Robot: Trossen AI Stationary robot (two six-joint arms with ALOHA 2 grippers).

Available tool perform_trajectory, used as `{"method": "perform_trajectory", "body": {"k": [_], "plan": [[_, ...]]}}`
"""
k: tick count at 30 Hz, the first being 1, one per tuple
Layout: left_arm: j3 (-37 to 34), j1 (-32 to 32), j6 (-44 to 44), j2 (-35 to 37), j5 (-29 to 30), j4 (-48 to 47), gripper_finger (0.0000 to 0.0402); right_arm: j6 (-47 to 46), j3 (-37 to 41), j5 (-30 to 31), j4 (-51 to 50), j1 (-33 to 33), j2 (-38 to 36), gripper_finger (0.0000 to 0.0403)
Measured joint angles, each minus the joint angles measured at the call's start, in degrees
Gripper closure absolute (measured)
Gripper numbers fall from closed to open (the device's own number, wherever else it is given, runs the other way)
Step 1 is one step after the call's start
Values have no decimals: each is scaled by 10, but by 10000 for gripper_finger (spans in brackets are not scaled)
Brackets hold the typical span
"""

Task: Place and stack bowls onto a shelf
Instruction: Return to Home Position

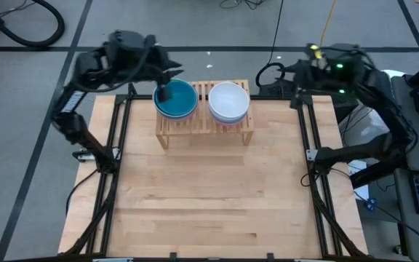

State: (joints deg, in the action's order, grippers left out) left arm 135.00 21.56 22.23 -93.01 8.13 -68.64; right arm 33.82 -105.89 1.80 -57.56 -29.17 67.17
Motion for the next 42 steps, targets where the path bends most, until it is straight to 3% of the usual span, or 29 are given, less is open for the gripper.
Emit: {"method": "perform_trajectory", "body": {"k": [15,28,42], "plan": [[0,-31,-163,168,-1,-216,321,-3,0,-1,8,0,-87,299],[0,-56,-213,296,-36,-214,321,-82,0,-2,-39,0,-152,299],[0,-56,-279,396,-37,-214,321,-152,0,-4,-51,0,-206,299]]}}
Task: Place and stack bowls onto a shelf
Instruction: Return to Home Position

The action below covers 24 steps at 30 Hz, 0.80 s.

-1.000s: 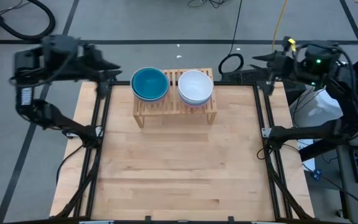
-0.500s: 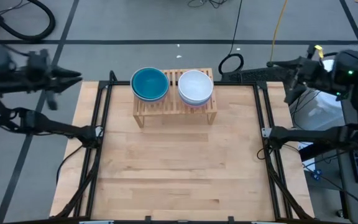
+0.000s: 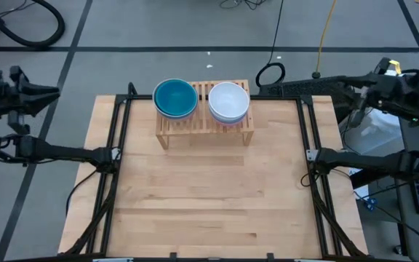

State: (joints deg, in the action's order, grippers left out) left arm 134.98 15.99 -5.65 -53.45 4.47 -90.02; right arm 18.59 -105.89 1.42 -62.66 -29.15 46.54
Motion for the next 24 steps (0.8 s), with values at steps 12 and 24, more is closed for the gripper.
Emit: {"method": "perform_trajectory", "body": {"k": [12,24], "plan": [[-7,13,23,83,-2,0,321,-9,0,3,-31,0,-65,299],[-29,50,23,135,-82,-1,321,-57,12,3,-106,0,-107,298]]}}
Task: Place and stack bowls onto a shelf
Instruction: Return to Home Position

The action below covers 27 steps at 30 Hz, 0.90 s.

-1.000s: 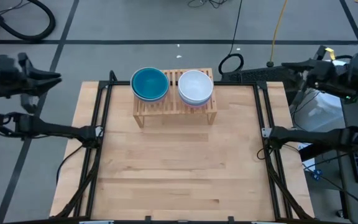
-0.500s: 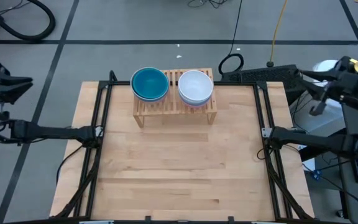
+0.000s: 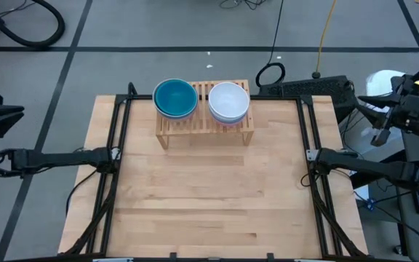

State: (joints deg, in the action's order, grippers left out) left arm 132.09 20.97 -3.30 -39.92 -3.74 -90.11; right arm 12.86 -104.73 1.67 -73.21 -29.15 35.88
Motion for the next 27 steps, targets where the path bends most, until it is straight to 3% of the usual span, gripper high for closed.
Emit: {"method": "perform_trajectory", "body": {"k": [7,17,27], "plan": [[0,38,21,0,-72,1,321,-2,52,0,-4,0,-44,298],[-1,69,17,29,-73,1,321,-17,162,0,31,0,-137,298],[-45,122,-5,104,-100,1,321,-53,217,0,36,0,-182,298]]}}
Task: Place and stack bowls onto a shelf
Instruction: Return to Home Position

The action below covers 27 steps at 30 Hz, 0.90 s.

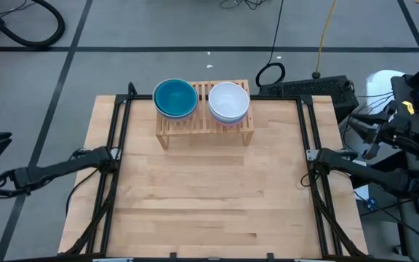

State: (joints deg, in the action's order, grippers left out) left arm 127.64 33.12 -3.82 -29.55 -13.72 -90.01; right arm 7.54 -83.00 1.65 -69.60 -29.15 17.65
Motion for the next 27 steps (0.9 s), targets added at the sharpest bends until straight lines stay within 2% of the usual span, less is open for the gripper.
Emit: {"method": "perform_trajectory", "body": {"k": [7,13,22,27], "plan": [[-47,31,-17,56,-4,0,321,7,34,-2,17,0,-4,298],[-84,53,-27,94,-48,0,321,13,64,-3,21,0,-4,298],[-154,76,24,143,-60,0,321,28,90,-35,50,0,-7,298],[-204,78,23,183,-60,-1,321,23,112,-39,73,0,-45,298]]}}
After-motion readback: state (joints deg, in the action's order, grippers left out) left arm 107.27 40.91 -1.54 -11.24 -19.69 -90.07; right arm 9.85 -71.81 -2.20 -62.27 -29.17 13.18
